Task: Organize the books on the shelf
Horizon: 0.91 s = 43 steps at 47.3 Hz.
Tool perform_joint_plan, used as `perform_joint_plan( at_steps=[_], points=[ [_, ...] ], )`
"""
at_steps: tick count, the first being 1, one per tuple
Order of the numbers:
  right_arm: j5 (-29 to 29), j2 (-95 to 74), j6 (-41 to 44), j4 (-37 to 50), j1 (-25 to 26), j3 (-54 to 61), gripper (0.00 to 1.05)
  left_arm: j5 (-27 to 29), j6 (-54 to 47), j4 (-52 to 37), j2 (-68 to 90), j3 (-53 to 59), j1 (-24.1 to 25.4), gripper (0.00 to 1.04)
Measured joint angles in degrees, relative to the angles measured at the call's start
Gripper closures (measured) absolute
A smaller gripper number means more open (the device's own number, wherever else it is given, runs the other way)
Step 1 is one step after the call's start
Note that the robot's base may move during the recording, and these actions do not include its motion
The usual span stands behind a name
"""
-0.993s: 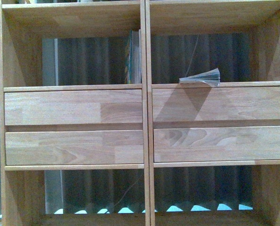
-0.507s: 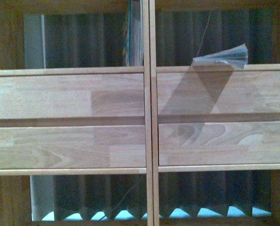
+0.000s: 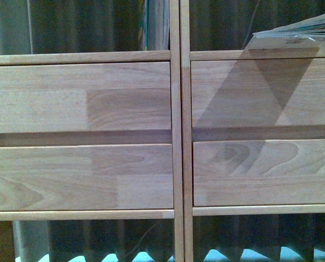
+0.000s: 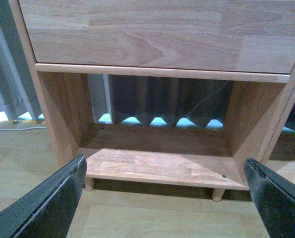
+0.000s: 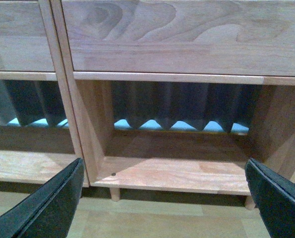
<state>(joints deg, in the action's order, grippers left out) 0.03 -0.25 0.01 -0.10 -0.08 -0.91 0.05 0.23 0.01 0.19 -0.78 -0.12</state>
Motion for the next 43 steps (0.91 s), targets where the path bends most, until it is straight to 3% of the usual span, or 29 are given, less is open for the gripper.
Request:
perform_joint_plan(
  at_steps=[43],
  points=[
    [0.0, 0.0, 0.0, 0.0, 0.0, 0.0, 0.07, 0.0, 0.0, 0.0, 0.0, 0.0, 0.0, 0.07]
  ],
)
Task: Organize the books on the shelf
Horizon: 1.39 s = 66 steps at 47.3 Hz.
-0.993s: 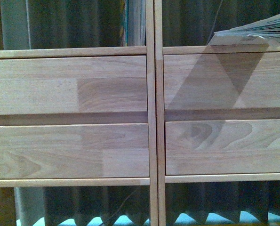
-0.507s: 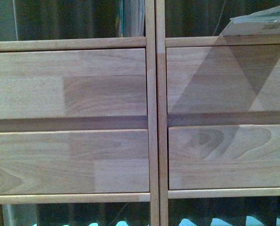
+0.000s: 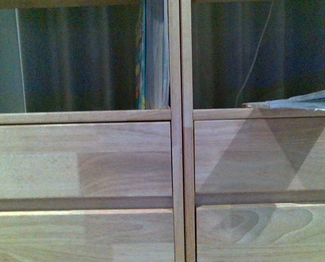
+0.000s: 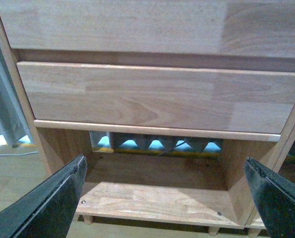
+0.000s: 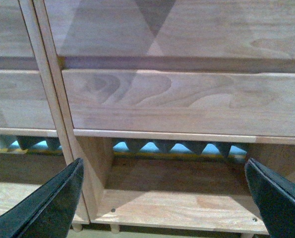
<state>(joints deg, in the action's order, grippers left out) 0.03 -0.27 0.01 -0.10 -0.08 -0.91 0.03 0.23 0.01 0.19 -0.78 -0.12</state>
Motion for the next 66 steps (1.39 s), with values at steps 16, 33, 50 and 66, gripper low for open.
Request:
perform_joint_plan(
  at_steps=[16, 33, 50, 66],
  points=[
    [13.2, -7.1, -8.8, -5.4, 4.0, -3.7, 0.07, 0.0, 0.0, 0.0, 0.0, 0.0, 0.0, 0.07],
    [15.8, -43.4, -47.8, 21.0, 0.0, -23.6, 0.07, 0.0, 0.0, 0.0, 0.0, 0.0, 0.0, 0.07],
    [11.4, -67.5, -72.0, 29.3, -0.3, -34.8, 0.07, 0.0, 0.0, 0.0, 0.0, 0.0, 0.0, 0.07],
    [8.0, -80.1, -80.7, 31.2, 1.9, -44.7, 0.07, 0.0, 0.0, 0.0, 0.0, 0.0, 0.0, 0.07]
  ],
)
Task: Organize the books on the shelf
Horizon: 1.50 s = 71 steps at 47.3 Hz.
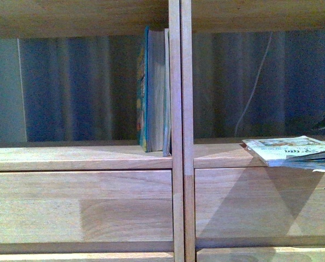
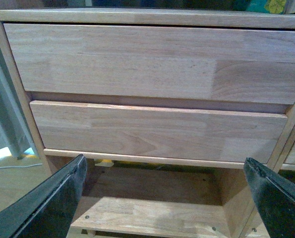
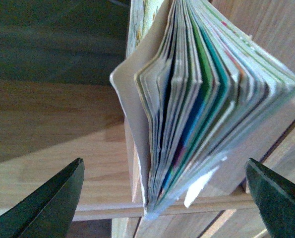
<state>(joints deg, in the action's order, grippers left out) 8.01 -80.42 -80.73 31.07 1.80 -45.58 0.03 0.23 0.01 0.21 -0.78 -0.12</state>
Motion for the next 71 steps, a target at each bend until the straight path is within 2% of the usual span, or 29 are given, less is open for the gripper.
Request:
perform_joint_plan(
  at_steps=[14, 26, 40, 42, 45, 46, 47, 48, 49, 51, 55, 58, 62, 71],
  points=[
    [-4.4, -5.4, -2.6, -1.3, -0.1, -5.7, 0.08, 0.0, 0.0, 0.0, 0.0, 0.0, 0.0, 0.07],
    [-5.7, -6.5, -2.6, -3.4, -0.6, -7.7, 0.41, 0.0, 0.0, 0.0, 0.0, 0.0, 0.0, 0.07],
    [-6.5, -6.9, -2.6, -1.7, -1.1, -7.3, 0.92, 0.0, 0.0, 0.0, 0.0, 0.0, 0.0, 0.07],
    [-6.4, -6.8, -2.6, -1.0, -1.1, -6.9, 0.97, 0.0, 0.0, 0.0, 0.0, 0.0, 0.0, 0.07],
    [-5.8, -6.1, -3.0, 0.0, -1.0, -5.8, 0.97, 0.0, 0.0, 0.0, 0.0, 0.0, 0.0, 0.07],
    [-5.3, -5.6, -3.0, 0.5, -0.8, -5.1, 0.97, -1.7, 0.5, 0.2, 0.3, -0.1, 0.4, 0.07],
    [-4.9, -5.3, -3.1, 0.9, -0.6, -4.6, 0.97, -6.6, 1.1, 0.9, 1.3, -0.5, 1.9, 0.07],
    [-4.4, -4.8, -3.1, 1.4, -0.4, -4.1, 0.97, -11.8, 2.2, 1.0, 2.8, -0.8, 4.0, 0.07],
    [-3.8, -4.0, -3.3, 2.0, -0.1, -3.3, 0.97, -19.6, 3.7, -0.6, 6.3, -1.3, 7.7, 0.07],
    [-2.4, -2.1, -3.4, 3.0, 0.4, -2.0, 0.97, -30.1, 6.1, -5.5, 13.6, -2.2, 13.9, 0.07],
    [0.4, 1.8, -3.6, 4.7, 1.9, -0.2, 0.97, -41.3, 10.1, -15.7, 26.3, -5.2, 21.9, 0.07],
    [2.3, 5.3, -3.5, 6.6, 3.3, 1.4, 0.97, -42.0, 12.5, -23.0, 35.0, -8.1, 23.4, 0.07],
    [5.3, 10.3, -3.1, 8.5, 4.2, 2.8, 0.97, -39.9, 15.1, -30.4, 45.0, -12.6, 22.7, 0.07],
    [10.4, 18.2, 0.0, 14.4, 2.4, 5.8, 0.97, -36.1, 23.8, -32.9, 62.6, -27.4, 15.2, 0.07]
  ],
)
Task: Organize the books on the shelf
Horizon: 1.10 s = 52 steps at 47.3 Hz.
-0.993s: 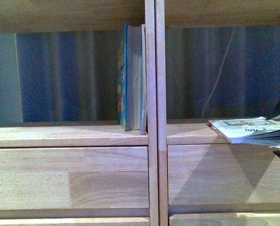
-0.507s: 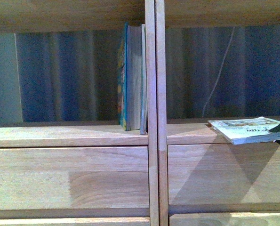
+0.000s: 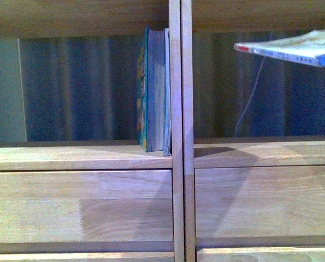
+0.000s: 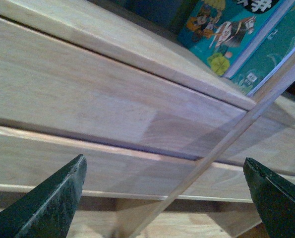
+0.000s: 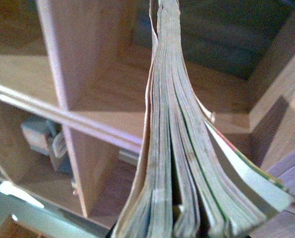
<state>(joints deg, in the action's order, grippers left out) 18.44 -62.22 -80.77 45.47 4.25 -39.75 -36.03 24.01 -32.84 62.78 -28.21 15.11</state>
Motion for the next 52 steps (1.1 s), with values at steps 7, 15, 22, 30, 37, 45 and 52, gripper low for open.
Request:
perform_joint_plan(
  at_steps=[7, 15, 22, 30, 37, 45, 52],
  points=[
    [0.7, 1.5, 5.4, 3.5, -4.3, 0.7, 0.97, -1.4, 10.4, 1.0, 9.1, -12.2, -5.6, 0.07],
    [0.4, 1.2, 12.0, 4.5, -10.2, 0.8, 0.97, -6.7, 24.0, -2.5, 14.9, -21.7, -10.7, 0.07],
    [-1.8, -2.4, 17.9, 4.6, -16.5, 0.3, 0.97, -9.2, 39.2, -10.0, 17.7, -26.9, -17.3, 0.07],
    [-5.9, -7.8, 19.1, 5.3, -23.1, -1.9, 0.97, -8.1, 43.7, -10.3, 18.8, -28.9, -23.5, 0.07],
    [-7.6, -10.7, 18.3, 7.0, -29.1, -4.6, 0.97, -7.4, 44.5, -10.5, 19.0, -28.9, -26.2, 0.07],
    [-8.3, -12.0, 15.2, 7.0, -31.8, -6.5, 0.97, -7.3, 44.7, -12.1, 19.0, -28.8, -26.5, 0.07],
    [-7.6, -13.1, 11.4, 7.3, -33.0, -6.7, 0.97, -7.8, 45.8, -15.1, 18.8, -28.5, -26.2, 0.07]
  ],
)
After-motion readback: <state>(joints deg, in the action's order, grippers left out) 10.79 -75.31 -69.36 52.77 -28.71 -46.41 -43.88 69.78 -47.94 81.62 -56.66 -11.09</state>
